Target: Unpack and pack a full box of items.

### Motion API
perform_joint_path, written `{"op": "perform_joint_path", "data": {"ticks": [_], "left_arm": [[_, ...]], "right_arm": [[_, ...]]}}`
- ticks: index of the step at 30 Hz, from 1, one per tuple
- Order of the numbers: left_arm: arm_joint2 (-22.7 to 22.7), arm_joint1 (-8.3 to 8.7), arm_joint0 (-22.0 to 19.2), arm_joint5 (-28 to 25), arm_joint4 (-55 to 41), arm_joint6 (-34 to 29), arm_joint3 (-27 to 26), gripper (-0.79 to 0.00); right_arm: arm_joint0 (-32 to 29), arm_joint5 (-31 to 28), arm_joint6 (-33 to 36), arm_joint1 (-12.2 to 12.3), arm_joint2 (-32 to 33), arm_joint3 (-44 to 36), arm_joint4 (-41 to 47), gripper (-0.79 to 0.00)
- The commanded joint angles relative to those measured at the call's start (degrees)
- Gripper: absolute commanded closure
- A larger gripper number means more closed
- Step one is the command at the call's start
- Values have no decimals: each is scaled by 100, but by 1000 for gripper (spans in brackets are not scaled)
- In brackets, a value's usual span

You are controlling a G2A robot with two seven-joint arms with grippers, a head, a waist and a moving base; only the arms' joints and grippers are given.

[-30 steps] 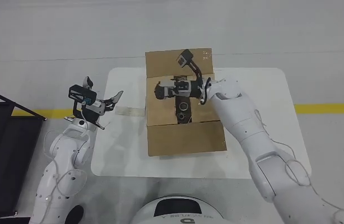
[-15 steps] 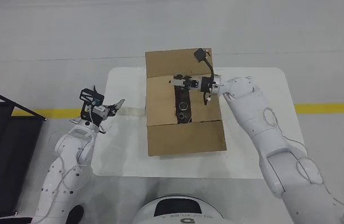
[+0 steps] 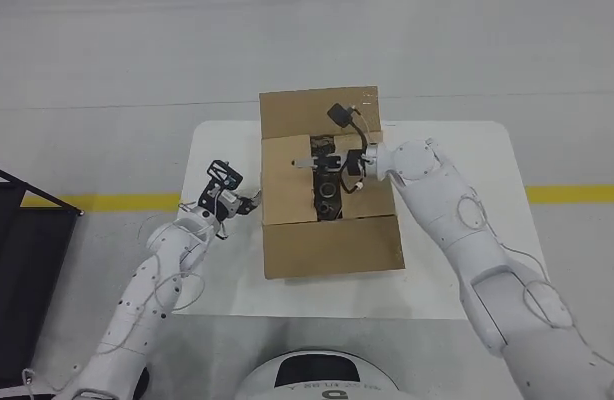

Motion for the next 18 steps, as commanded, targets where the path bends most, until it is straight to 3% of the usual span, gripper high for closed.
{"op": "perform_joint_path", "data": {"ticks": [1, 4, 7, 10, 18], "left_arm": [[140, -30, -94, 18, 17, 30, 73, -785], [293, -73, -199, 74, 2, 94, 161, -785], [377, -99, -269, 125, -1, 135, 252, -785], [427, -116, -324, 145, 10, 187, 331, -785], [423, -139, -381, 244, -55, 415, 408, -785]], "right_arm": [[5, -4, 80, -22, -49, -1, 104, -785], [-59, -371, 399, -63, -2, -7, 850, -785], [-165, -855, 1038, -88, 178, 0, 2130, -785], [-248, -683, 1226, -85, 168, -212, 2887, -785], [-177, -541, 1368, -100, -414, -418, 2995, -785]]}}
